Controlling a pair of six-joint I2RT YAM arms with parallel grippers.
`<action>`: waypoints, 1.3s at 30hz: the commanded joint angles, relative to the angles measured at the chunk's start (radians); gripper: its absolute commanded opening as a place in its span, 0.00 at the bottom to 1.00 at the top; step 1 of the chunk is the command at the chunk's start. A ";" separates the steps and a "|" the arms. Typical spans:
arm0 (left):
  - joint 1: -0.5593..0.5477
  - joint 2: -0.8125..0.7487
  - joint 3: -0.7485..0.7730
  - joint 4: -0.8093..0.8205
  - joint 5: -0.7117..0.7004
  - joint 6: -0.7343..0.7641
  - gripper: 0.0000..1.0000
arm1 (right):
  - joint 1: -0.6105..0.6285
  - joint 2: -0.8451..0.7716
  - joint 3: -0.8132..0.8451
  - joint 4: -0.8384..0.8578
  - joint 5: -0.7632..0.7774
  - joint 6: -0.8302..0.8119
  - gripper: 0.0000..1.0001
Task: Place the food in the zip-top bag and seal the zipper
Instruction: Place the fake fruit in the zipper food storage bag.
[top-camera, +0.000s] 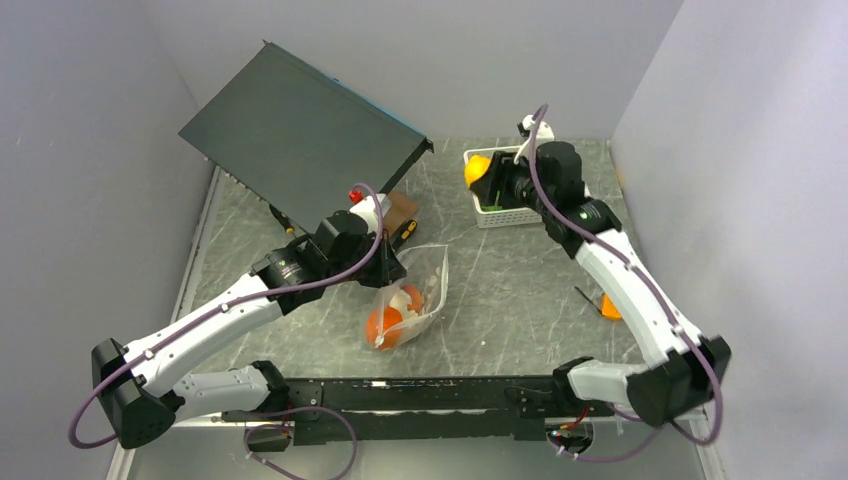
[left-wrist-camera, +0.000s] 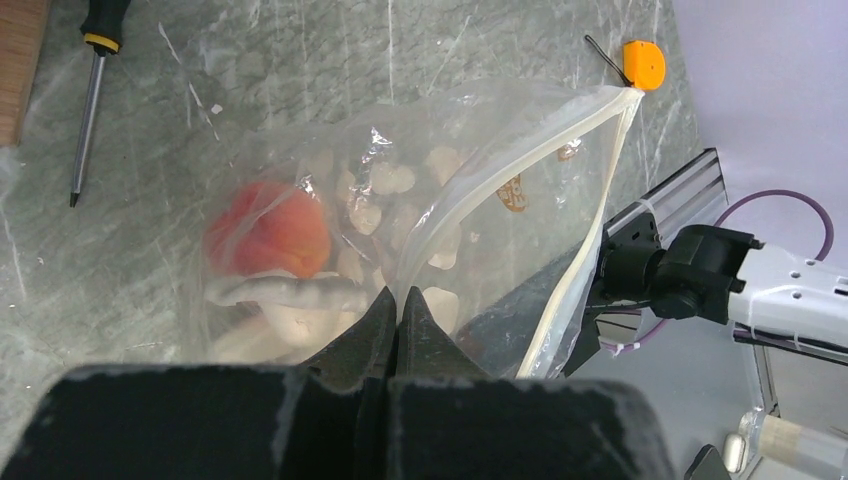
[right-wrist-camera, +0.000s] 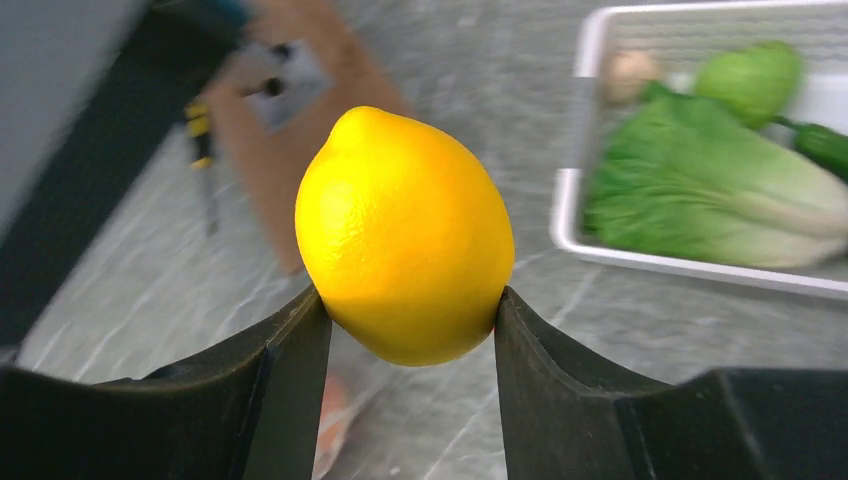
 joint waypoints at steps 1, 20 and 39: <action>-0.003 -0.002 0.011 0.016 -0.025 -0.010 0.00 | 0.087 -0.168 -0.045 0.035 -0.197 0.017 0.00; -0.003 -0.003 0.049 -0.006 -0.025 -0.019 0.00 | 0.563 -0.334 -0.207 0.029 -0.227 -0.127 0.06; -0.002 -0.018 0.054 -0.022 -0.025 -0.022 0.00 | 0.655 -0.220 -0.169 -0.005 0.115 -0.148 0.78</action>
